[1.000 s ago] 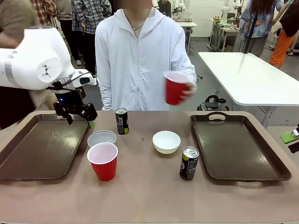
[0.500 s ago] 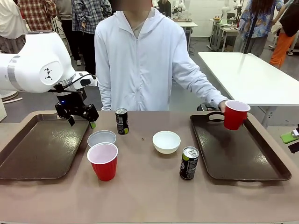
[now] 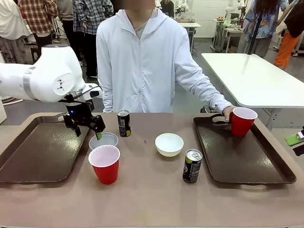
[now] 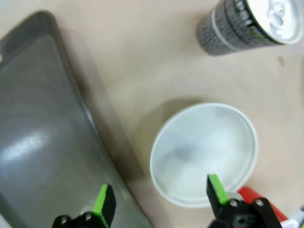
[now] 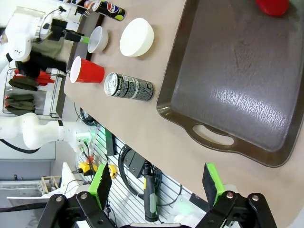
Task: Prepare tableware on both trays.
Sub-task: Pick up a Picnic Bowl from the table and place it on a Handle tray.
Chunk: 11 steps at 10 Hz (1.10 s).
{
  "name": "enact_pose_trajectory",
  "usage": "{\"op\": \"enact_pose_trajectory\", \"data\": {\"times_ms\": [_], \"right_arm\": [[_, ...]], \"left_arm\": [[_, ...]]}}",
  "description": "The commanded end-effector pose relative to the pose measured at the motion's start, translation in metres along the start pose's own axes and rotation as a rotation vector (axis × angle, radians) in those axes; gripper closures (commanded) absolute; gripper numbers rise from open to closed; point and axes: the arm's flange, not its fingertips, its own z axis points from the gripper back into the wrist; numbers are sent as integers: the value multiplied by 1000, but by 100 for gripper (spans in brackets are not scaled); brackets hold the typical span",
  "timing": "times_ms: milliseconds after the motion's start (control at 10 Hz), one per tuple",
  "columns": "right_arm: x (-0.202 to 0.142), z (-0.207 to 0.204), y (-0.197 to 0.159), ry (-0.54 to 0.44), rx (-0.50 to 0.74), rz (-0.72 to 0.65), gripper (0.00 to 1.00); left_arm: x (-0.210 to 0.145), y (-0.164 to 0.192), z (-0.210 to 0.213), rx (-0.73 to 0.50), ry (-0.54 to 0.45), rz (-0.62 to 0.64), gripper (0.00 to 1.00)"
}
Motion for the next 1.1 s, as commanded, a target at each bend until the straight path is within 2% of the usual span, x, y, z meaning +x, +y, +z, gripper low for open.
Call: {"op": "enact_pose_trajectory", "data": {"times_ms": [0,1000], "right_arm": [[0,-1,-1,-1,13,0,0],[0,-1,-1,-1,13,0,0]], "left_arm": [[20,-11,-6,57,18,2,0],[22,-12,-8,85,103,-7,96]]}}
